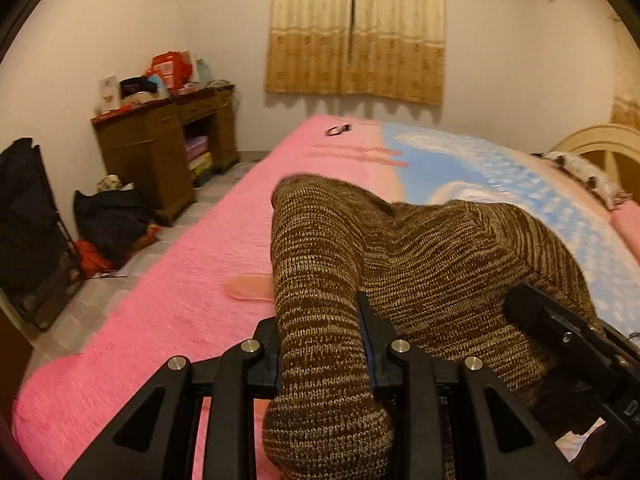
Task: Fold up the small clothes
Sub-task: 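Lift and carry the folded sweater with both grippers onto the pink bedspread, then lower the folded sweater onto the bedspread and open both grippers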
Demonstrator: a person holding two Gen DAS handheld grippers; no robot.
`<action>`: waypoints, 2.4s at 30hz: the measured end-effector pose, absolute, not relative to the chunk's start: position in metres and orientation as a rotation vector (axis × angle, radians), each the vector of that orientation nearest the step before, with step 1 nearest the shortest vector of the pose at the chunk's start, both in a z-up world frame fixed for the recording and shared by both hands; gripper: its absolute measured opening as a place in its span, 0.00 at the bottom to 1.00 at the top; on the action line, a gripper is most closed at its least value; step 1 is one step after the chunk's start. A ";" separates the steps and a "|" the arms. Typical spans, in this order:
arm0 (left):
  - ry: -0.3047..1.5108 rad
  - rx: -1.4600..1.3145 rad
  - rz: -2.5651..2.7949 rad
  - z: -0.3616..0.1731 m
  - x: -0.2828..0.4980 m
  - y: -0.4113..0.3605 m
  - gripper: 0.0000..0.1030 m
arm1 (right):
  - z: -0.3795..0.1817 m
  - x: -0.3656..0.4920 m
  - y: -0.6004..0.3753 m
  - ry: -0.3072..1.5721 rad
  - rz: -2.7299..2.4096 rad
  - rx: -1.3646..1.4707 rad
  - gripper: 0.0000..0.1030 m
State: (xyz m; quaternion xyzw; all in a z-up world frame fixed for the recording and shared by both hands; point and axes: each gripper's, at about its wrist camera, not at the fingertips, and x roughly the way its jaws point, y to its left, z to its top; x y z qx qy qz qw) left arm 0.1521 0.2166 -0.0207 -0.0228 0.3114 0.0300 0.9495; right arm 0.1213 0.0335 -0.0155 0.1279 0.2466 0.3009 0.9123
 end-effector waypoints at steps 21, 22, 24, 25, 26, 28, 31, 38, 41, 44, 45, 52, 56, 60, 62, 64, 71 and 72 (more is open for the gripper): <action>0.805 -0.194 0.112 -0.082 0.134 0.261 0.58 | -0.090 0.148 0.059 0.796 0.481 0.168 0.51; 0.799 -0.189 0.118 -0.080 0.127 0.260 0.59 | -0.087 0.138 0.056 0.781 0.470 0.158 0.51; 0.785 -0.167 0.138 -0.077 0.111 0.257 0.65 | -0.085 0.125 0.054 0.765 0.448 0.122 0.51; 0.784 -0.157 0.146 -0.078 0.107 0.255 0.66 | -0.088 0.121 0.057 0.776 0.425 0.087 0.51; 0.787 -0.141 0.152 -0.080 0.102 0.252 0.67 | -0.091 0.119 0.059 0.791 0.406 0.061 0.51; 0.797 -0.106 0.165 -0.088 0.100 0.249 0.67 | -0.099 0.120 0.062 0.812 0.399 0.054 0.51; 0.812 -0.143 0.158 -0.098 0.099 0.255 0.67 | -0.105 0.120 0.060 0.822 0.397 0.066 0.51; 0.827 -0.191 0.107 -0.101 0.078 0.267 0.70 | -0.106 0.112 0.042 0.866 0.410 0.113 0.47; 0.815 -0.252 0.103 -0.096 0.056 0.275 0.70 | -0.101 0.095 0.032 0.872 0.413 0.139 0.28; 0.790 -0.257 0.129 -0.086 0.048 0.277 0.70 | -0.085 0.075 0.034 0.783 0.426 0.096 0.20; 0.777 -0.248 0.132 -0.081 0.049 0.276 0.70 | -0.075 0.071 0.040 0.731 0.426 0.054 0.20; 0.766 -0.118 0.173 -0.068 0.066 0.253 0.70 | -0.050 0.078 0.082 0.613 0.409 -0.113 0.20; 0.776 -0.100 0.163 -0.073 0.063 0.247 0.70 | -0.038 0.058 0.072 0.524 0.306 -0.100 0.23; 0.799 -0.103 0.165 -0.078 0.062 0.246 0.70 | -0.019 0.053 0.068 0.451 0.351 -0.074 0.24; 0.799 -0.099 0.172 -0.078 0.060 0.245 0.70 | -0.022 0.068 0.080 0.508 0.433 -0.079 0.22; 0.799 -0.088 0.178 -0.077 0.058 0.243 0.71 | -0.037 0.093 0.093 0.590 0.491 -0.073 0.22; 0.818 -0.039 0.210 -0.084 0.051 0.238 0.70 | -0.095 0.147 0.077 0.762 0.436 0.048 0.11; 0.823 -0.042 0.213 -0.085 0.052 0.238 0.70 | -0.093 0.144 0.075 0.766 0.434 0.041 0.11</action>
